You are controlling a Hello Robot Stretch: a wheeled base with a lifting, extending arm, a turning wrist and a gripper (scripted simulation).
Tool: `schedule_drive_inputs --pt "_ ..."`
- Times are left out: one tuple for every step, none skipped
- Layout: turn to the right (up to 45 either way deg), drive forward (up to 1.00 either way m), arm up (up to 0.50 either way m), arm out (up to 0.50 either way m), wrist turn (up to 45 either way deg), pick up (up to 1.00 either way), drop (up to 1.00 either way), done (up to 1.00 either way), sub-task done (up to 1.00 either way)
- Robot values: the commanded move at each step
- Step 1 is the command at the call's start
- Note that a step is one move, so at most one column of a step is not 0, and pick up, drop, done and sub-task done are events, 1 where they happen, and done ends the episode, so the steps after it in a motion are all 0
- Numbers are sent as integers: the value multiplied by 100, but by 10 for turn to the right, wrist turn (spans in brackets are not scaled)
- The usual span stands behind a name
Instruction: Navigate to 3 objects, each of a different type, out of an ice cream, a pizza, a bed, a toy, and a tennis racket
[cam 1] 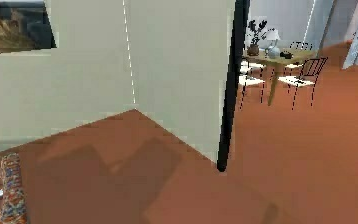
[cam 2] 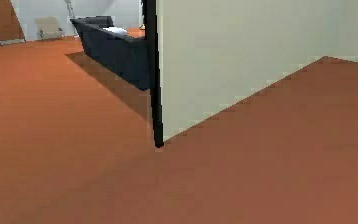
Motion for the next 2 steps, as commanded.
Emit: schedule_drive_inputs --pt "390 0 0 0 0 0 0 0 0" --pt "0 100 0 0 0 0 0 0 0"
